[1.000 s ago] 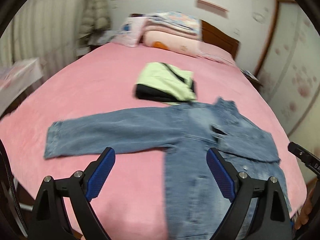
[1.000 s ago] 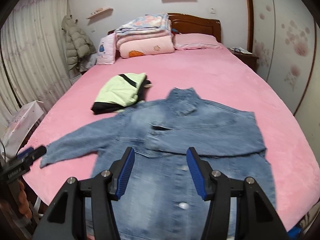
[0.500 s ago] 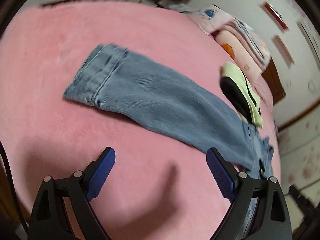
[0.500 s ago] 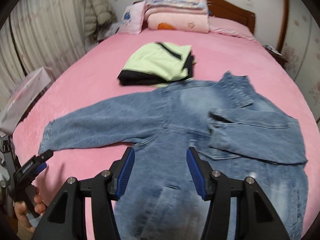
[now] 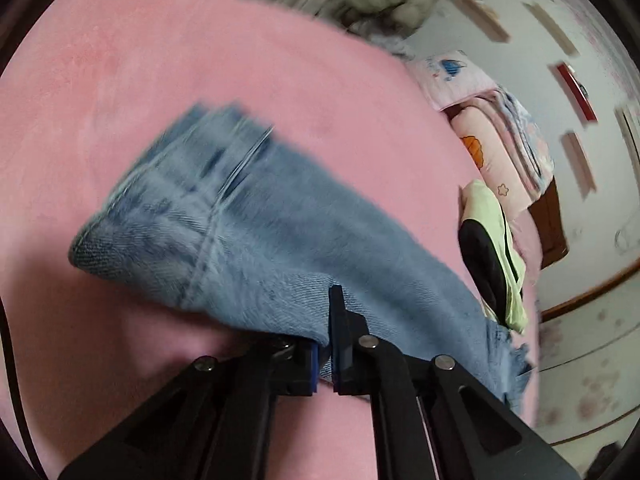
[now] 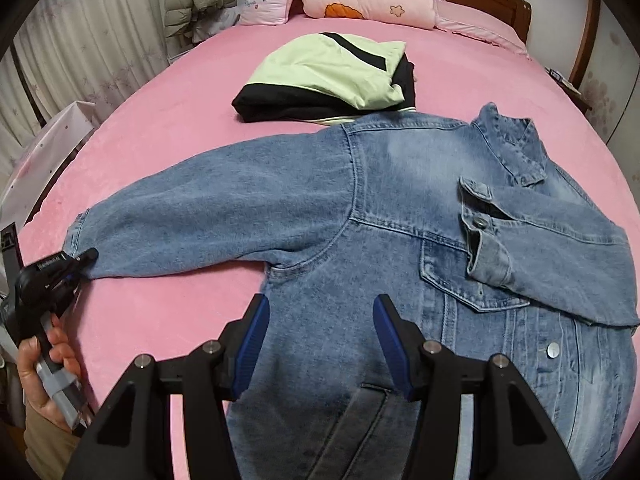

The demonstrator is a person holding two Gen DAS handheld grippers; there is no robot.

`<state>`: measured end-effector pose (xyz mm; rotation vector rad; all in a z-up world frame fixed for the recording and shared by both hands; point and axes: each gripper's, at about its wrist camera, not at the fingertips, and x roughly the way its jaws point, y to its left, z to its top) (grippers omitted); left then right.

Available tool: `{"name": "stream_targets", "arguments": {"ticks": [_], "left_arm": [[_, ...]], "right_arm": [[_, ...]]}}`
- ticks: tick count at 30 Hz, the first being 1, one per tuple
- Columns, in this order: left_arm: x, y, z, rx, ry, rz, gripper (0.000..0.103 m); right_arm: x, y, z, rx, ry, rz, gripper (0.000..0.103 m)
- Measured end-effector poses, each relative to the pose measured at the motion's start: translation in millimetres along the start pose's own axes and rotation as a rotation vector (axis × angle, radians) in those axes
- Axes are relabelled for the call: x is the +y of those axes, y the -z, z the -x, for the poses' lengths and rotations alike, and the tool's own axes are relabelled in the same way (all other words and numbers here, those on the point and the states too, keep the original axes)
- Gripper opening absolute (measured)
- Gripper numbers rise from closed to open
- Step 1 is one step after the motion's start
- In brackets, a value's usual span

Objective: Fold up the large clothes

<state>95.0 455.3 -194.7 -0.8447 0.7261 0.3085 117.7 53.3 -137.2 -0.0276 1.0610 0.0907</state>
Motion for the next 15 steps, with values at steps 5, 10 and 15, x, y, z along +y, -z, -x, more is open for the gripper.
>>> {"name": "stream_targets", "arguments": {"ticks": [5, 10, 15], "left_arm": [[-92.8, 4.0, 53.4, -0.145, 0.093, -0.203, 0.002], [-206.0, 25.6, 84.5, -0.154, 0.302, -0.384, 0.002], [-317.0, 96.8, 63.3, -0.022, 0.438, -0.561, 0.002]], "right_arm": [[-27.3, 1.9, 5.9, -0.011, -0.015, -0.054, 0.054], [-69.2, 2.7, 23.2, -0.062, -0.012, -0.127, 0.054], [-136.3, 12.6, 51.4, -0.114, 0.019, -0.244, 0.054]]}}
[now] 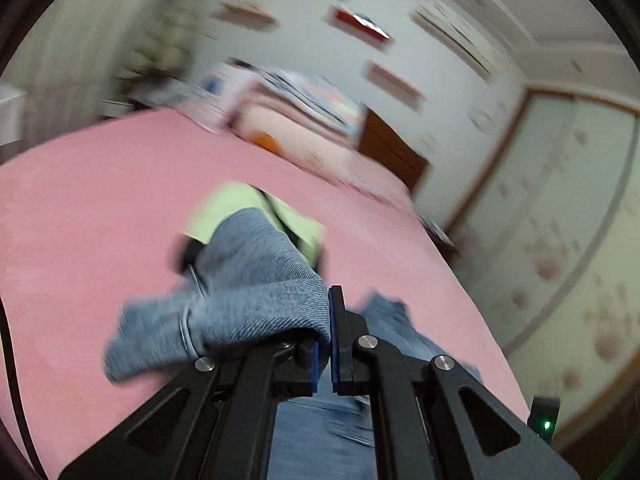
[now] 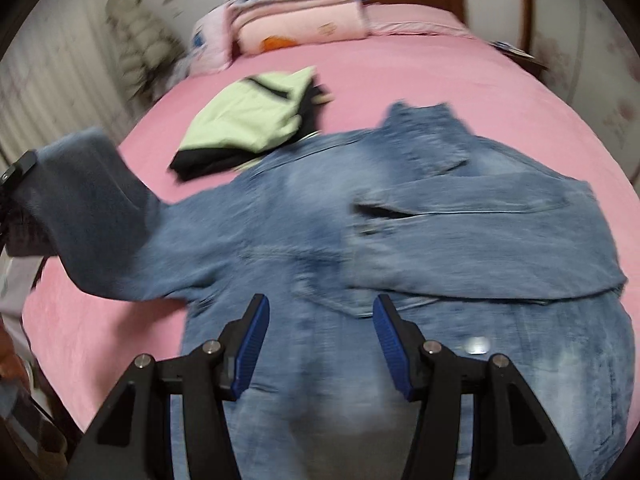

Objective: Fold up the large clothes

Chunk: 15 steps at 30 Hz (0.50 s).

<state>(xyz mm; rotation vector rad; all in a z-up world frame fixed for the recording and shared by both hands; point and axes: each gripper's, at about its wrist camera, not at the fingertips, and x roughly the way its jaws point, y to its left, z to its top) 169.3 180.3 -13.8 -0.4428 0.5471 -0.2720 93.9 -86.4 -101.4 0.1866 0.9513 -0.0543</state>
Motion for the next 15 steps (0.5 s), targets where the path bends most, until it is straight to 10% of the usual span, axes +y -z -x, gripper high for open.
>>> {"name": "stream_targets", "arguments": {"ticks": [4, 10, 15], "left_arm": [[-69.4, 50.2, -84.0, 0.201, 0.078, -0.063, 0.002], [-115.7, 150.9, -169.6, 0.553, -0.007, -0.218, 0.022], [-110.4, 170.6, -121.9, 0.555, 0.02, -0.17, 0.058]], "right_arm": [[-53.4, 0.5, 17.8, -0.019, 0.033, -0.072, 0.054], [-125.0, 18.6, 36.9, -0.018, 0.083, -0.157, 0.054], [-149.7, 27.0, 43.2, -0.014, 0.078, -0.168, 0.054]]}}
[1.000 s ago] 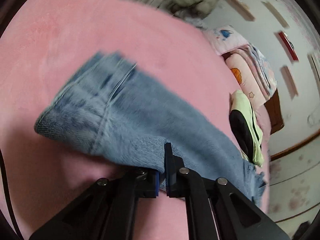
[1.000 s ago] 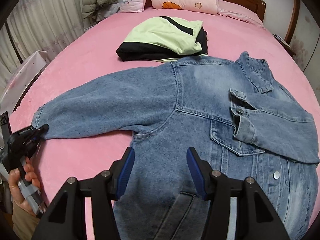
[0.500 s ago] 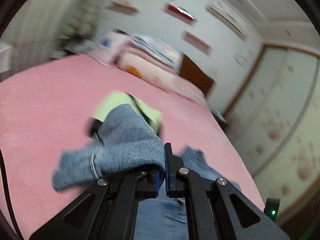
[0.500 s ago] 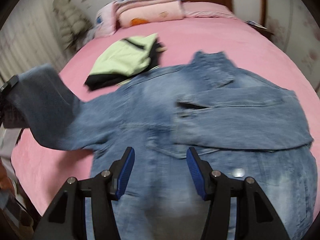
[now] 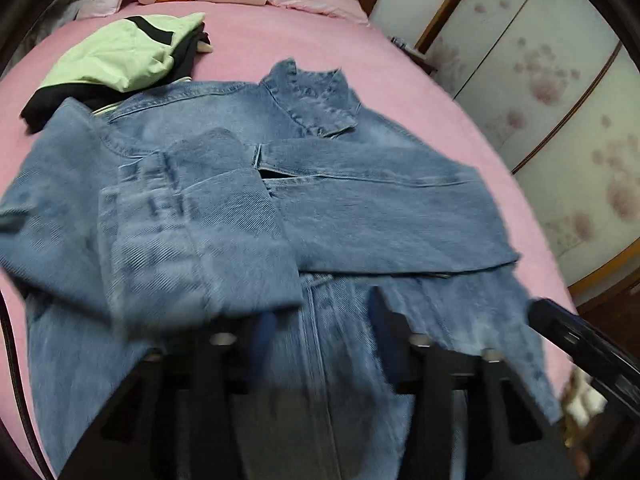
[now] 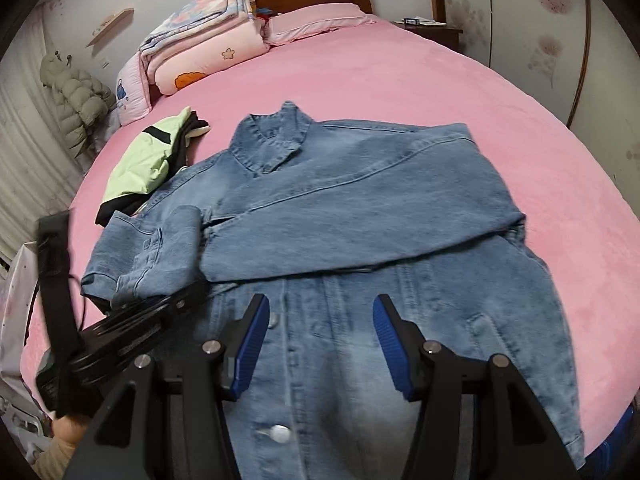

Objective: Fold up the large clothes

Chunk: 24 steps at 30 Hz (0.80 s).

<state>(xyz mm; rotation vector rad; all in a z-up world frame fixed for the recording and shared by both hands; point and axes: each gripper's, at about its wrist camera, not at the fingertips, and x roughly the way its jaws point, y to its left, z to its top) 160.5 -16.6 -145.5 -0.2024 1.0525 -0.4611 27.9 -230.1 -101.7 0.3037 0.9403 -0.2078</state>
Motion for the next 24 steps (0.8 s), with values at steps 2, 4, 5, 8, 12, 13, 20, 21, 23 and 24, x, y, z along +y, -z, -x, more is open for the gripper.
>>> {"name": "stream_targets", "arguments": {"ticks": [2, 4, 5, 8, 12, 13, 20, 21, 23, 24], "left_arm": [[10.7, 5.5, 27.4, -0.031, 0.017, 0.024, 0.062], [33.3, 17.1, 58.7, -0.086, 0.006, 0.058, 0.062], [42.9, 20.6, 72.7, -0.11, -0.012, 0.075, 0.063], [82.7, 28.2, 100.6, -0.184, -0.116, 0.153, 0.065], [139.7, 37.1, 102.6, -0.146, -0.261, 0.273, 0.065], [152.8, 39.8, 101.1, -0.136, -0.256, 0.312, 0.065], [181.4, 37.1, 83.7, -0.12, -0.187, 0.369, 0.066], [177.4, 26.9, 70.2, -0.112, -0.181, 0.359, 0.066], [174.8, 20.9, 61.0, -0.109, -0.175, 0.34, 0.066], [174.3, 15.8, 53.8, -0.109, -0.174, 0.334, 0.065]], "right_arm": [[1.9, -1.6, 1.1, 0.0, -0.022, 0.01, 0.054], [12.5, -6.1, 0.7, -0.003, -0.054, 0.034, 0.054], [21.5, -8.2, -0.4, -0.005, -0.073, 0.053, 0.054], [53.2, -13.2, -5.6, 0.0, -0.121, 0.133, 0.055], [107.3, -13.8, -23.8, 0.037, -0.169, 0.287, 0.058], [122.8, -12.0, -28.7, 0.046, -0.173, 0.339, 0.058], [186.5, 12.2, -53.5, 0.04, -0.073, 0.671, 0.058], [190.7, 16.3, -57.4, 0.045, -0.053, 0.713, 0.058], [193.4, 21.3, -62.9, 0.044, -0.021, 0.764, 0.058], [195.2, 24.4, -66.6, 0.043, 0.001, 0.792, 0.058]]}}
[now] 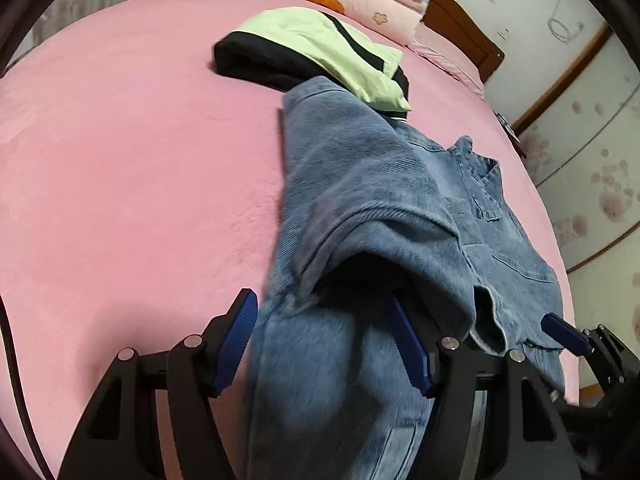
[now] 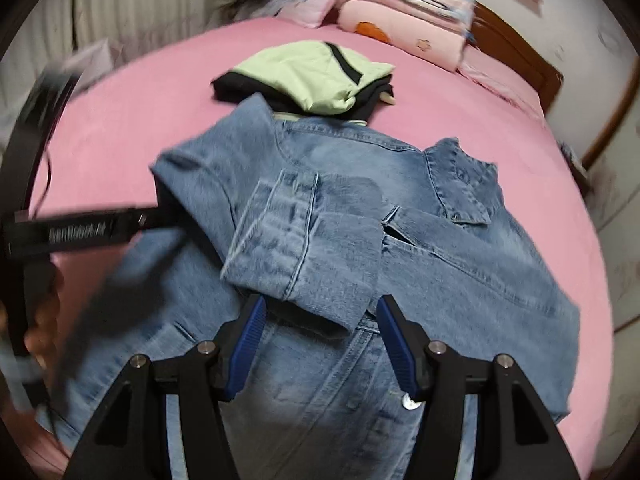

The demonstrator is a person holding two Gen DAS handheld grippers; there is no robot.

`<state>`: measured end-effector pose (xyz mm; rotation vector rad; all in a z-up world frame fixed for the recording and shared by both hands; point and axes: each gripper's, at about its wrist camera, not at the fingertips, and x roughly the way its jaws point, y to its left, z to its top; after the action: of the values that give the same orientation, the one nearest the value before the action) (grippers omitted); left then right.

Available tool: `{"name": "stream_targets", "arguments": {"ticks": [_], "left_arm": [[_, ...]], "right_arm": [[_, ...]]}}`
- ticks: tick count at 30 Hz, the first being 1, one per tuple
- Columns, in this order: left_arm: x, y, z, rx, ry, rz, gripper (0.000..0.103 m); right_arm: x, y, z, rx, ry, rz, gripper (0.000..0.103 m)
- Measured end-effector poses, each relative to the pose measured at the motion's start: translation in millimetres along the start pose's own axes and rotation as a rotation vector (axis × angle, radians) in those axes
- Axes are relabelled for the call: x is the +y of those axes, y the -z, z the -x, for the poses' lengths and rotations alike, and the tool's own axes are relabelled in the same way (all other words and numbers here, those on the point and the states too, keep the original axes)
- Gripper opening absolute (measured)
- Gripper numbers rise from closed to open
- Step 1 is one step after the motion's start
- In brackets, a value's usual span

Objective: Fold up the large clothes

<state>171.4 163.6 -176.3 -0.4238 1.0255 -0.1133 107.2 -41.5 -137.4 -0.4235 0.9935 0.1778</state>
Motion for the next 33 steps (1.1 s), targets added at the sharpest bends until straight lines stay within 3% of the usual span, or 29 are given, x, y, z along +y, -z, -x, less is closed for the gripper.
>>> {"name": "stream_targets", "arguments": {"ticks": [6, 7, 9, 10, 11, 12, 13, 17, 20, 22, 24, 27, 29, 31, 33], "left_arm": [[0.6, -14.7, -23.4, -0.014, -0.005, 0.044, 0.063], [2.5, -16.4, -25.9, -0.016, -0.001, 0.056, 0.06], [8.5, -18.2, -30.1, -0.007, -0.016, 0.082, 0.038], [11.5, -18.9, -32.6, 0.001, -0.027, 0.094, 0.032], [15.2, -19.7, -35.1, 0.009, -0.029, 0.106, 0.028], [18.0, -20.0, -36.1, 0.012, -0.018, 0.121, 0.026], [20.2, -20.1, -36.1, 0.009, -0.007, 0.134, 0.024], [18.1, -18.7, -37.1, -0.005, -0.022, 0.132, 0.022], [14.2, -17.2, -38.8, -0.008, -0.041, 0.122, 0.022], [9.9, -16.0, -40.4, -0.005, -0.042, 0.103, 0.022], [2.2, -14.4, -42.8, -0.005, -0.073, 0.066, 0.023], [-5.7, -14.0, -45.6, 0.004, -0.121, 0.017, 0.023], [-5.5, -15.7, -45.8, 0.011, -0.125, 0.012, 0.025], [-3.2, -16.3, -46.1, 0.015, -0.119, 0.014, 0.026], [-2.1, -15.4, -47.3, 0.015, -0.12, 0.014, 0.026]], "right_arm": [[14.7, -8.6, -20.6, -0.008, 0.075, 0.09, 0.058], [15.6, -12.4, -24.9, -0.012, 0.08, 0.092, 0.058], [14.2, -21.5, -33.2, -0.02, 0.085, 0.079, 0.058], [12.9, -25.9, -35.5, -0.022, 0.088, 0.068, 0.052], [9.7, -30.7, -36.4, -0.026, 0.077, 0.054, 0.027], [2.0, -38.0, -36.0, -0.028, 0.068, 0.026, 0.013], [-4.8, -43.1, -32.7, -0.041, 0.077, -0.003, 0.01], [-66.5, -52.5, 4.8, -0.179, 0.126, -0.213, 0.01], [-128.8, -29.2, 24.1, -0.24, 0.195, -0.436, 0.01], [-165.3, -0.7, 15.6, -0.195, 0.19, -0.581, 0.01], [-190.0, 34.8, -12.8, -0.077, 0.107, -0.701, 0.012], [-197.4, 90.1, -64.0, 0.157, 0.035, -0.777, 0.029], [-198.1, 106.0, -57.8, 0.111, -0.019, -0.812, 0.034], [-202.7, 109.6, -43.1, 0.09, -0.013, -0.83, 0.047], [-210.0, 108.2, -32.8, 0.048, -0.027, -0.831, 0.052]]}}
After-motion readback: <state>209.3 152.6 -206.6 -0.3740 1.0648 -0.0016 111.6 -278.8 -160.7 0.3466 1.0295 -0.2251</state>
